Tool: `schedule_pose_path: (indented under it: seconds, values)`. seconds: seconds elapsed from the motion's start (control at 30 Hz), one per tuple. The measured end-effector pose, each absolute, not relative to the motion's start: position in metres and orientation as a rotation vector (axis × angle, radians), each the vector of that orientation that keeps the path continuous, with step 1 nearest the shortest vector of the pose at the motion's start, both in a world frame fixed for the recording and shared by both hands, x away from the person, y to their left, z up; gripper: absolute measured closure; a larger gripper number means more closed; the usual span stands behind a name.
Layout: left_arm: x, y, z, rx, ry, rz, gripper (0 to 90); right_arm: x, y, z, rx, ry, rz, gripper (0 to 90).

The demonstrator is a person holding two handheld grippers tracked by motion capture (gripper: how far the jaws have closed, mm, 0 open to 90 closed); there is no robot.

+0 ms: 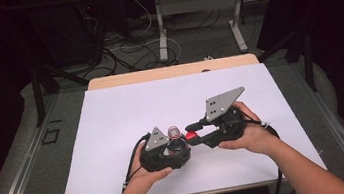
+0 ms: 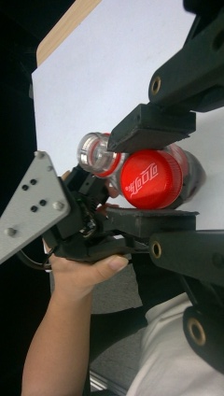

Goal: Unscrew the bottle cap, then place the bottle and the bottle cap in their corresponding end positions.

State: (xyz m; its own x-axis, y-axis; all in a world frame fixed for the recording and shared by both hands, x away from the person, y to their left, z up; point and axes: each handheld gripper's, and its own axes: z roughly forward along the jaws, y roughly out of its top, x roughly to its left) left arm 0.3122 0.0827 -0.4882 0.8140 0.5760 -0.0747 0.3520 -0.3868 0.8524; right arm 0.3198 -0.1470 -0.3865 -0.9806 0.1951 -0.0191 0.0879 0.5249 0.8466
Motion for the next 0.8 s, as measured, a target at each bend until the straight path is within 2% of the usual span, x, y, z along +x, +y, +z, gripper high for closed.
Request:
schedule_pose_path:
  seconds: [0.43,0.8]
  values:
    - [0.343,0.083,-0.467,1.977,0.728,0.345,29.5,0.323,-0.161,-0.399,0.397,2.621,1.403,61.1]
    - [0.376,0.067,-0.457,1.96,0.768,0.366,29.6,0.327,-0.17,-0.421,0.561,2.581,1.345,61.1]
